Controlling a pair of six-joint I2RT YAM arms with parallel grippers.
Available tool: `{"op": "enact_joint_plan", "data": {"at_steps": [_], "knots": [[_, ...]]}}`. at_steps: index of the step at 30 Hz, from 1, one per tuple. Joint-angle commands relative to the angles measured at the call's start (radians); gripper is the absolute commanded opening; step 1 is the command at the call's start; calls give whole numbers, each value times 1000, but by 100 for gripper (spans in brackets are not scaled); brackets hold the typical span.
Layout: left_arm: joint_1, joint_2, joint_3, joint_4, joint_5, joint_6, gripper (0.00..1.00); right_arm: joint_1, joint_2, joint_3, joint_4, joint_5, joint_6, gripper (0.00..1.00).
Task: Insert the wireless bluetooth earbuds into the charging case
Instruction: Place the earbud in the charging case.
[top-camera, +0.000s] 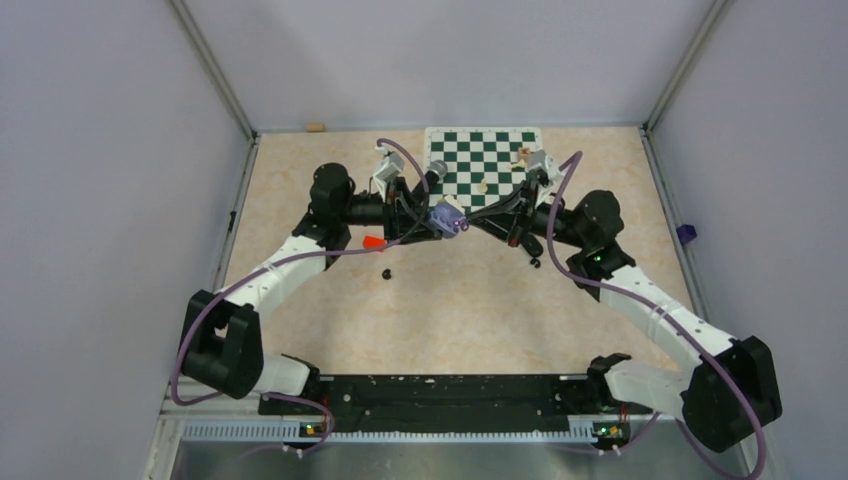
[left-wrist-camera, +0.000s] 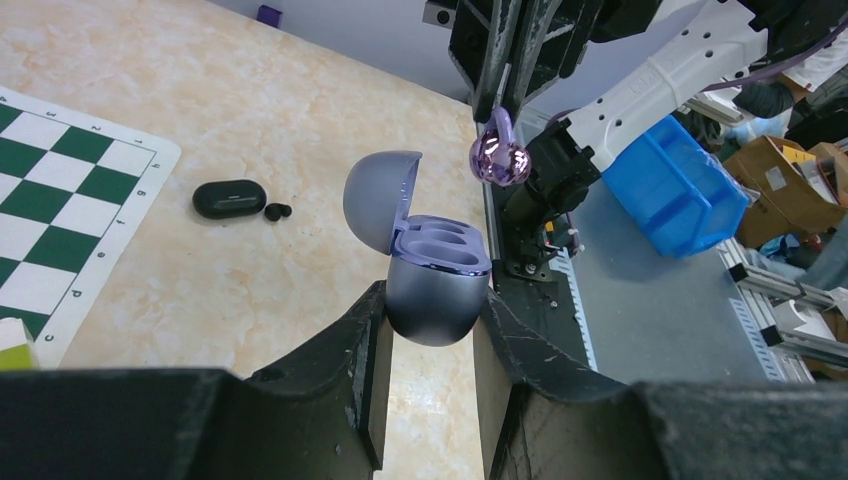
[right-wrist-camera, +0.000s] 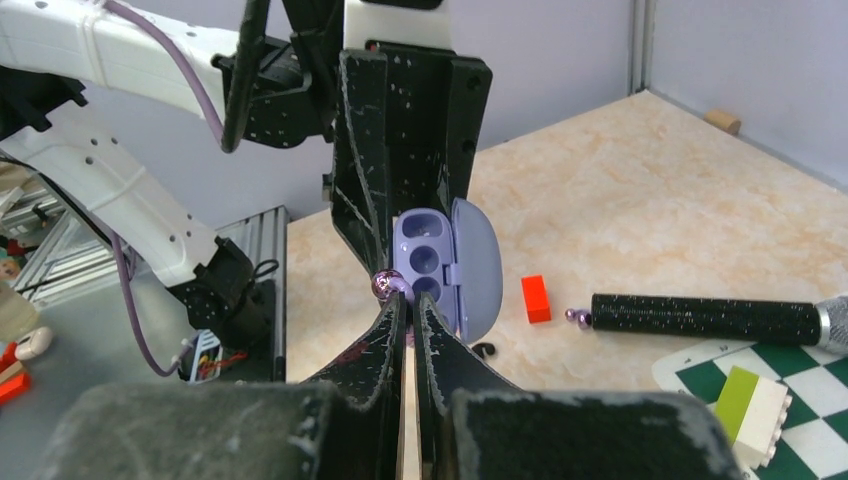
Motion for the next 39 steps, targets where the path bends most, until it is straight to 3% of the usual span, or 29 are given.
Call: {"op": "enact_joint_plan", "data": {"at_steps": [1, 39], "knots": [[-3, -28, -8, 55, -16, -2, 0, 17, 14, -18, 60, 19, 2, 0], [-3, -40, -23, 83, -19, -22, 0, 65, 68, -27, 26, 116, -85, 0]]}}
